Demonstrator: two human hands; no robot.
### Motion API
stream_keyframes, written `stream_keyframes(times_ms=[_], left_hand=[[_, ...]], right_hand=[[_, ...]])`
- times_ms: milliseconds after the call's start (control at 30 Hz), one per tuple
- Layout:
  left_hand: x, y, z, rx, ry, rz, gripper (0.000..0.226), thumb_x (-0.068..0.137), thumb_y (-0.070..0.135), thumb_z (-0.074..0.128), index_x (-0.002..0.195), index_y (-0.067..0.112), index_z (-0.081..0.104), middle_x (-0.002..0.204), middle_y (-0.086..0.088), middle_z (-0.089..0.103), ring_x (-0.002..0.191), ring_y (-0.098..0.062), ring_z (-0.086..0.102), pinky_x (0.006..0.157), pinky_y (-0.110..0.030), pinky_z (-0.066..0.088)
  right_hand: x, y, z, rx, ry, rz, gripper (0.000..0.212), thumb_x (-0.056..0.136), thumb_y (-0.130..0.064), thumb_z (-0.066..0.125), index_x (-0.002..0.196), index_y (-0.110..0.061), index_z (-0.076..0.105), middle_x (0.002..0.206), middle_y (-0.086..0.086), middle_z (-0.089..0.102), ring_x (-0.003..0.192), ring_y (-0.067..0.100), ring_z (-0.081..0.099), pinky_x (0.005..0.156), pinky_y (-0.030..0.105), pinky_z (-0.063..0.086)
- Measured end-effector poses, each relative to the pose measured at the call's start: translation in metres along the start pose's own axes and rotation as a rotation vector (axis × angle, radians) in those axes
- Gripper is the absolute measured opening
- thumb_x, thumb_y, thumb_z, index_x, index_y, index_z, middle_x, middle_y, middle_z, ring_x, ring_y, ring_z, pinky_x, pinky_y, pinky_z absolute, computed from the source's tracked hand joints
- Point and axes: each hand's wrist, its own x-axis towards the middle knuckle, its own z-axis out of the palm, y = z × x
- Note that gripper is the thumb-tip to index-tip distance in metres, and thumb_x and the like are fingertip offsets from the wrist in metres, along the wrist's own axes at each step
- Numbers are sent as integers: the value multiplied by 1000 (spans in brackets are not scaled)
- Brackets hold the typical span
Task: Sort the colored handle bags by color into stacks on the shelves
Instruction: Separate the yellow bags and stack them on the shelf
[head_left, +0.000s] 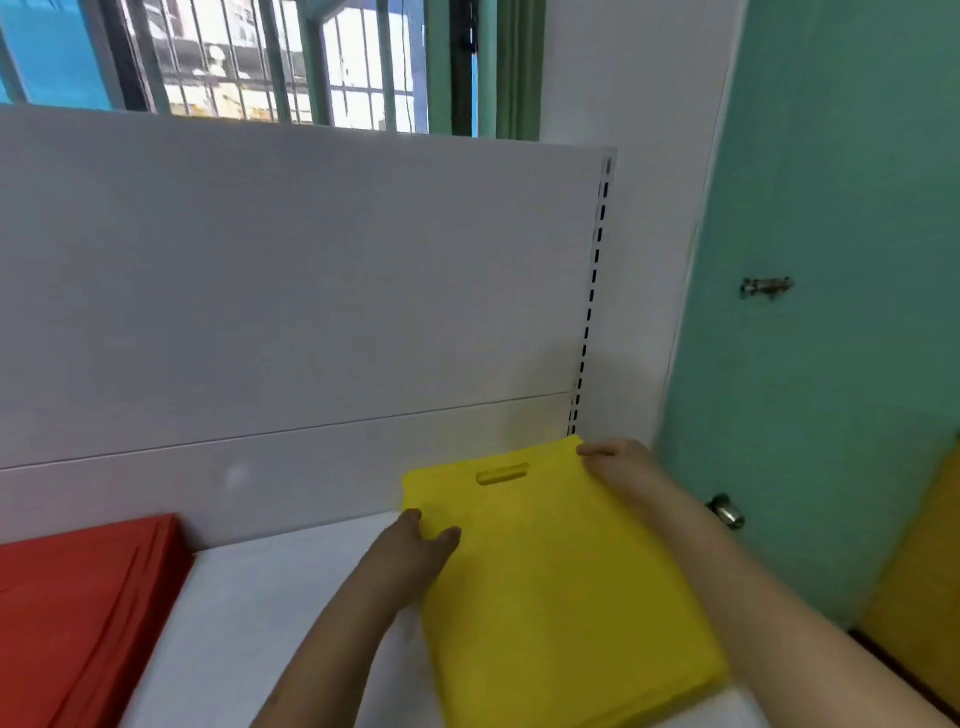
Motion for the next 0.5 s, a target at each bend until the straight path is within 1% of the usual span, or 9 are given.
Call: stream_keyframes(times_ms=[67,100,167,233,267,333,400,433,500], left_hand=[[7,7,10,-9,33,-31,74,98,48,49,155,11,19,160,-9,24,144,-27,31,112,-35,31],[8,11,12,-29,42,-48,74,98,47,49,155,11,19,161,-9,22,145,-27,30,113,-36,30],[10,17,18,-69,70,-68,73,99,45,49,155,10,19,161,-10,22,144,-28,30,114,-38,31],[12,22,26,-95,108,-99,70,99,42,50,154,10,21,159,-11,25,142,-29,33,111,-37,33],[13,24,29,-99,131,-110,69,99,42,51,154,11,23,158,-12,27,141,-29,35,110,-37,34],[15,23,36,-90,174,-129,67,98,41,52,154,15,24,157,-12,28,139,-30,37,109,-38,36],[16,21,43,-71,204,-136,67,97,41,53,153,17,25,156,-12,28,136,-30,41,105,-37,38],[16,21,45,-67,220,-142,67,97,41,53,153,17,25,156,-12,28,134,-30,43,104,-37,39],[15,20,48,-68,262,-149,68,97,41,54,153,16,24,157,-11,28,134,-28,43,104,-37,39]], right_hand=[[14,2,1,-128,-131,31,34,98,-23,52,129,-11,59,130,8,58,116,27,55,98,36,45],[17,2,1,-152,-189,48,38,98,-26,53,133,-12,55,131,8,57,115,28,56,99,37,46],[21,0,5,-93,-295,60,35,98,-27,54,131,-16,52,129,7,57,112,28,57,98,41,48],[24,-2,9,-124,-359,6,31,99,-25,52,129,-21,48,128,5,56,115,28,55,99,38,46],[27,-2,12,-179,-385,-33,37,99,-25,51,135,-21,45,131,6,54,118,28,53,99,35,45],[30,-4,17,-292,-396,-92,45,99,-25,50,141,-14,39,135,10,51,119,28,52,93,28,43],[35,-3,18,-387,-383,-107,54,98,-31,50,144,-9,33,138,12,48,120,27,51,87,25,43],[37,-3,18,-447,-369,-103,60,98,-35,50,147,-7,29,141,13,44,121,28,50,88,26,44],[36,-7,18,-590,-291,-158,66,98,-41,47,148,-3,25,152,20,27,126,35,44,92,32,45]])
